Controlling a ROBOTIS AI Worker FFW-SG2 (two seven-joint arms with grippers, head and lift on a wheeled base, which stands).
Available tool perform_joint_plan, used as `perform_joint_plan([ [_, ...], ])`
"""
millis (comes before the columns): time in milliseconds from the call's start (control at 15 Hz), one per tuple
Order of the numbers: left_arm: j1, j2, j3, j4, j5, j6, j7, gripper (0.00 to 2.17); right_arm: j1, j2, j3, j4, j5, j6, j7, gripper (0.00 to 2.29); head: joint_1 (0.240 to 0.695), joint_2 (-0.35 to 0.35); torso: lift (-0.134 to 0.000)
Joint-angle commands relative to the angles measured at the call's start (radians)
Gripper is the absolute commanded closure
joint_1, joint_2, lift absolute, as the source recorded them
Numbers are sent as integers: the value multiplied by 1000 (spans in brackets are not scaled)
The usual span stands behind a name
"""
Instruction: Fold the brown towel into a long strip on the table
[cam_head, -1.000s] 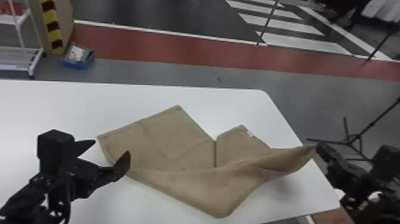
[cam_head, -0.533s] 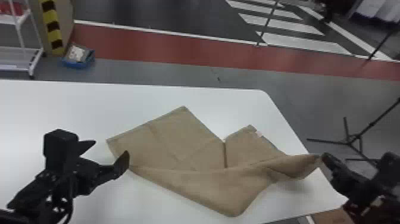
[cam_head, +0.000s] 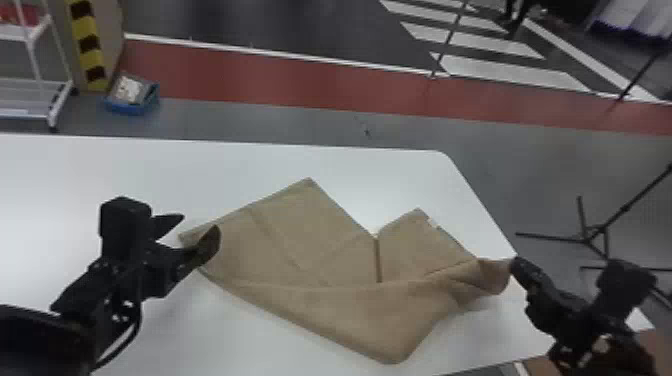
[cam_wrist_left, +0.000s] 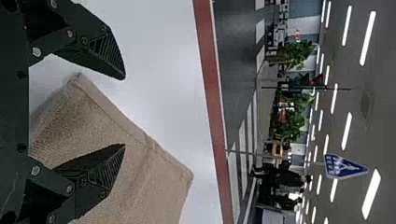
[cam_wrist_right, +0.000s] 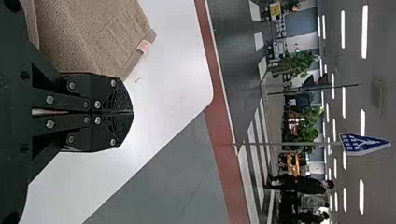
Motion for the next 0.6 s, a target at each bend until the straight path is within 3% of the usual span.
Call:
perform_joint_plan([
  [0, -16, 0, 0, 45, -7, 3, 0, 552, 2, 0, 5, -4, 0, -3, 4, 1332, 695, -350, -123],
  [533, -25, 3, 26, 74, -28, 16, -2, 603, 2, -1, 15, -2, 1, -27, 6, 1332, 695, -350, -123],
])
